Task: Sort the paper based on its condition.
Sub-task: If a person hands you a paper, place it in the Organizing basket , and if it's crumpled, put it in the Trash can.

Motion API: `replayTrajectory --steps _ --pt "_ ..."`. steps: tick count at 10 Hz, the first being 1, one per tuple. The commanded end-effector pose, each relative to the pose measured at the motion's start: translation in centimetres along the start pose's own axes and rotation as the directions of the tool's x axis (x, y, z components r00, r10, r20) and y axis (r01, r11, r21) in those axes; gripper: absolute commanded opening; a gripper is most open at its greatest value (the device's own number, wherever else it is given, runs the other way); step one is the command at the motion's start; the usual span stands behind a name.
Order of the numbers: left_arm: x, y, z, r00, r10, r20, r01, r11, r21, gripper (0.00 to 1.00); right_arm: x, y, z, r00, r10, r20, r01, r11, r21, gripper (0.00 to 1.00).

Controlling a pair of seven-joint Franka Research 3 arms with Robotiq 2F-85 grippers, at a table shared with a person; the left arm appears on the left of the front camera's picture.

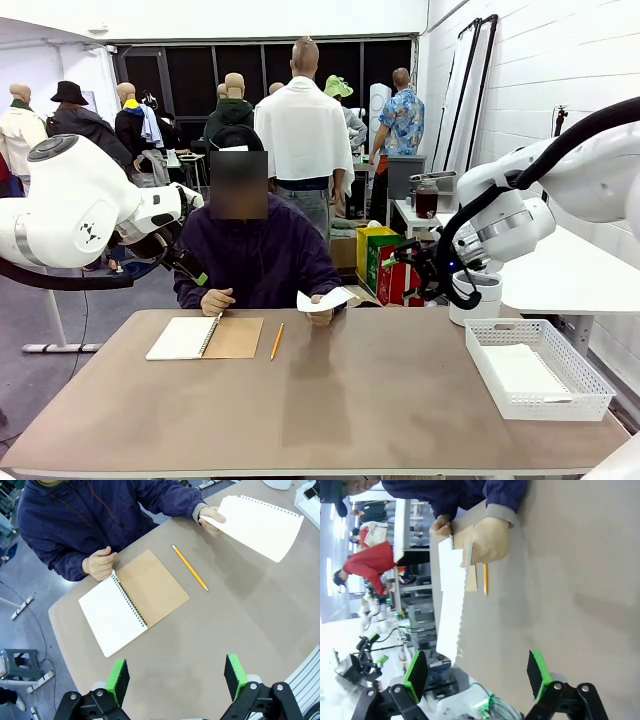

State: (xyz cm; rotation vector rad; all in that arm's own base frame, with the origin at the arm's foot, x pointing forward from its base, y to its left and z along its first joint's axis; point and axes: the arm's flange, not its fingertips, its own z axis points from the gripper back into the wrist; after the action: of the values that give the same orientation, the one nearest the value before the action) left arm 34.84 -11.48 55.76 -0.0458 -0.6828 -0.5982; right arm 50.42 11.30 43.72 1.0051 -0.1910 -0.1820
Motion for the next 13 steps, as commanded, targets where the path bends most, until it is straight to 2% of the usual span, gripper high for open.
replayTrajectory --steps 1,4,6,10,12,13 --pt "0.1 0.1 0.0 1.0 0.002 0.005 -0.002 1.0 -0.001 1.0 2.5 -0.7 -1.9 0.998 -0.053 -0.041 0.056 0.996 0.062 1.0" --pt "0.1 0.1 0.0 1.0 0.002 0.005 -0.002 1.0 -0.001 1.0 4.3 -1.5 -5.9 0.98 -0.145 -0.136 0.158 0.983 0.096 1.0" --pt "0.1 0.1 0.0 1.0 0.002 0.005 -0.002 1.0 -0.001 1.0 6.1 -2.1 -8.4 0.953 -0.189 -0.235 0.22 0.969 0.112 1.0" --pt "0.1 0.1 0.0 1.0 0.002 0.005 -0.002 1.0 -0.001 1.0 7.6 -1.3 -11.7 0.932 -0.175 -0.319 0.221 0.969 0.114 1.0" --pt "0.1 0.1 0.0 1.0 0.002 0.005 -0.002 1.0 -0.001 1.0 7.9 -1.2 -12.8 0.904 -0.19 -0.383 0.25 0.962 0.111 1.0" --pt "0.1 0.1 0.0 1.0 0.002 0.005 -0.002 1.0 -0.001 1.0 7.8 -1.2 -12.9 0.903 -0.193 -0.384 0.253 0.961 0.11 0.84"
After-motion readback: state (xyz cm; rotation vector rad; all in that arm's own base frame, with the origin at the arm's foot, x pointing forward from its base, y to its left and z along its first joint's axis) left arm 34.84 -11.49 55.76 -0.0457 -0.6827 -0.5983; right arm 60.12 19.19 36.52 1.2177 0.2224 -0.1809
